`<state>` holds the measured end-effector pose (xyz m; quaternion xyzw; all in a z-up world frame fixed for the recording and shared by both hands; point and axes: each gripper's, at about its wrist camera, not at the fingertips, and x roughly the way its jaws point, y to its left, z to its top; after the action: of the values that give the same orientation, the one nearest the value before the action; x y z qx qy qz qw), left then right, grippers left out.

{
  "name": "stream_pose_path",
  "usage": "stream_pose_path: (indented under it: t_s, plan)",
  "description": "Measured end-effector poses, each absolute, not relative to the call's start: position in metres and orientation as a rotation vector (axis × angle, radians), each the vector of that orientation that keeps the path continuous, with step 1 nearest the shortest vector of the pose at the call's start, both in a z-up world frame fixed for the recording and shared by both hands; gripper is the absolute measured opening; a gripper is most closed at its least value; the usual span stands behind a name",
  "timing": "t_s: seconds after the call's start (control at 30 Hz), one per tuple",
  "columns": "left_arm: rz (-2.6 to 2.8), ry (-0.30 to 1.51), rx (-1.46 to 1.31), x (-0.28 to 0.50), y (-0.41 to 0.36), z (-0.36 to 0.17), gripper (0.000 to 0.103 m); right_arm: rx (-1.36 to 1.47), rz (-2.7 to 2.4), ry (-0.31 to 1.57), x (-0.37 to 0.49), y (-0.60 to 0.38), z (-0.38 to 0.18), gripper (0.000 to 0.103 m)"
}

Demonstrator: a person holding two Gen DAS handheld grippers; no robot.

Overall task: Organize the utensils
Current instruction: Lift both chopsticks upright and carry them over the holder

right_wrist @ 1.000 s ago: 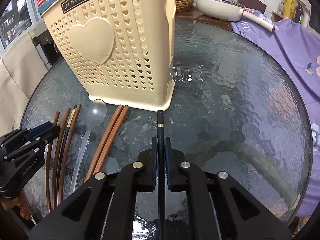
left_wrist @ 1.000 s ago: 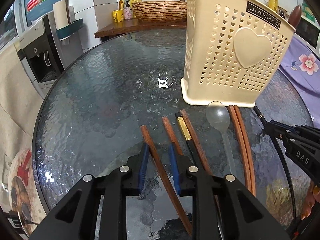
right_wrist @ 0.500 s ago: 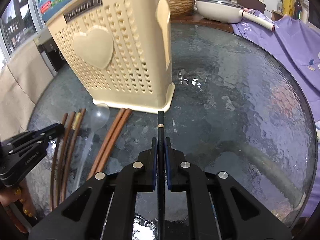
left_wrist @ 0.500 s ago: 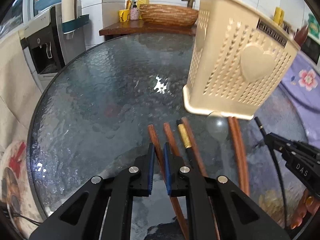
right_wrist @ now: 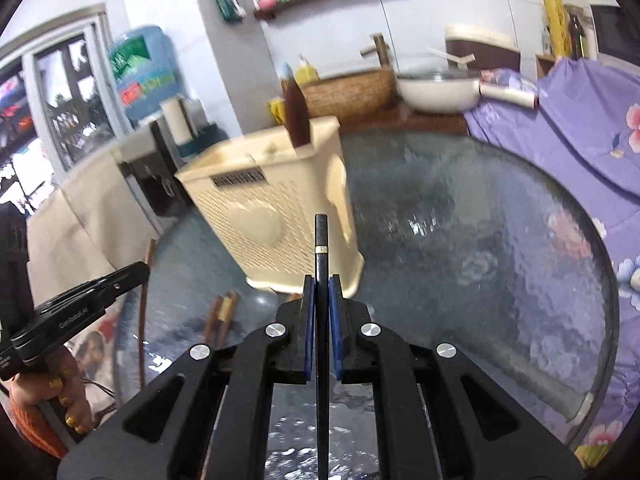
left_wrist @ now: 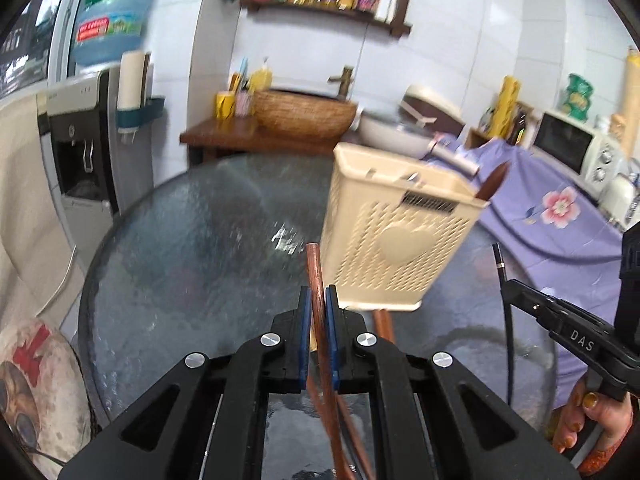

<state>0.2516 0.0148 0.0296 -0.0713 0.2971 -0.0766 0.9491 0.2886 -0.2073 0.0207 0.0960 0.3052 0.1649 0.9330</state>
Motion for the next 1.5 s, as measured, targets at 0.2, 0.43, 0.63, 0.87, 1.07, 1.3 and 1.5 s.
stream_pose_path:
  t_s: [0.2, 0.43, 0.63, 0.87, 1.07, 1.3, 1.5]
  plan:
    - [-0.181, 0.541, -0.145, 0.236, 0.011, 0.054, 0.007, 0.211, 0.380, 0.539, 0.267, -0.213, 0.050, 0.008]
    - [-0.201, 0.495, -0.156, 0.217, 0.012, 0.069, 0.007, 0.178, 0.411, 0.491, 0.248, -0.204, 0.069, 0.008]
    - [-0.214, 0.465, -0.159, 0.205, 0.016, 0.081, 0.007, 0.163, 0.429, 0.468, 0.237, -0.198, 0.078, 0.008]
    - [-0.224, 0.419, -0.147, 0.194, 0.017, 0.096, 0.006, 0.143, 0.443, 0.428, 0.226, -0.192, 0.092, 0.008]
    - [-0.231, 0.402, -0.140, 0.192, 0.014, 0.104, 0.006, 0.125, 0.454, 0.405, 0.226, -0.188, 0.103, 0.008]
    - [-0.243, 0.384, -0.131, 0.194, 0.011, 0.115, 0.006, 0.108, 0.466, 0.401, 0.232, -0.186, 0.115, 0.008]
    - [-0.260, 0.346, -0.111, 0.204, 0.006, 0.139, 0.006, 0.132, 0.491, 0.404, 0.243, -0.192, 0.132, 0.008]
